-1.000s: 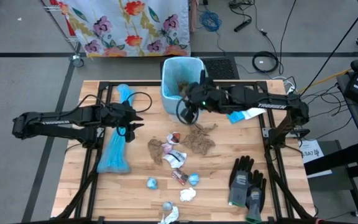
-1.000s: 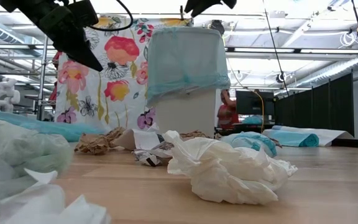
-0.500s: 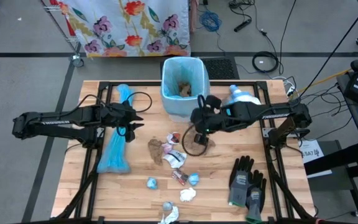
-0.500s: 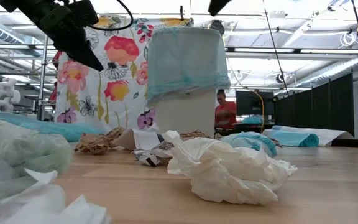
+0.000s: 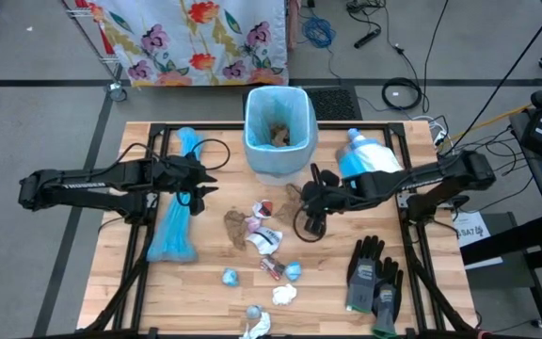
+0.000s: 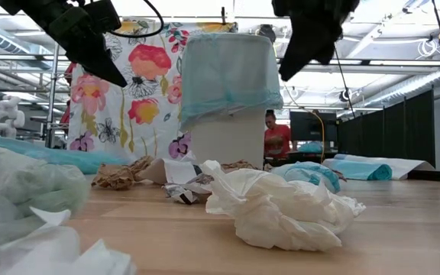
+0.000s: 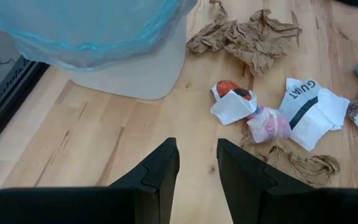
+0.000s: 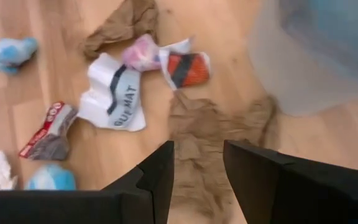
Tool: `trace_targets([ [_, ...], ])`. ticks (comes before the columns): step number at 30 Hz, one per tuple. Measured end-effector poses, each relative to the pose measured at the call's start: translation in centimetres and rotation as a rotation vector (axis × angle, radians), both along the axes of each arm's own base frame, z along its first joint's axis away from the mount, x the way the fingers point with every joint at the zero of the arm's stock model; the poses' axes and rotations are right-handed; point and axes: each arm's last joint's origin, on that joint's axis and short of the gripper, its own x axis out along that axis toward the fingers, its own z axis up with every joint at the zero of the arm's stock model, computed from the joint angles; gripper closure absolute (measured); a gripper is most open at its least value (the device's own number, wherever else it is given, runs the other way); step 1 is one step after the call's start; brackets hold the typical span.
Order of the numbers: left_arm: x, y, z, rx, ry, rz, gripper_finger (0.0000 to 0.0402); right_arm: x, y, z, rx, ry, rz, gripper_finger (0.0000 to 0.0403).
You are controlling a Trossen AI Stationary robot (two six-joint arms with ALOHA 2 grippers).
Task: Place trash/remove bag and relplace
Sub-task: Put the brown paper into the blue trash bag inside the white trash bin
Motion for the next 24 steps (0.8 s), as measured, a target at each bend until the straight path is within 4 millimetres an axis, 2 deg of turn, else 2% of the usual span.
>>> trace_targets([
  [4, 0.0, 0.0, 0.0, 0.000, 0.000, 0.000, 0.0285, 0.0, -0.9, -1.5, 0.041, -0.036, -0.009, 0.0273],
  [11, 0.1, 0.0, 0.1, -0.028, -0.019, 0.013, 0.0285, 0.4, -2.9, -4.5, 0.055, 0.070, -0.060, 0.0273],
  [19, 0.4, 0.0, 0.5, -0.181, -0.107, 0.134, 0.0285, 2.0, -3.0, -8.1, 0.035, 0.171, -0.039, 0.0259],
  [24, 0.4, 0.0, 0.6, -0.257, -0.137, 0.191, 0.0285, 3.3, -3.4, -11.1, 0.034, 0.218, -0.063, 0.0253],
])
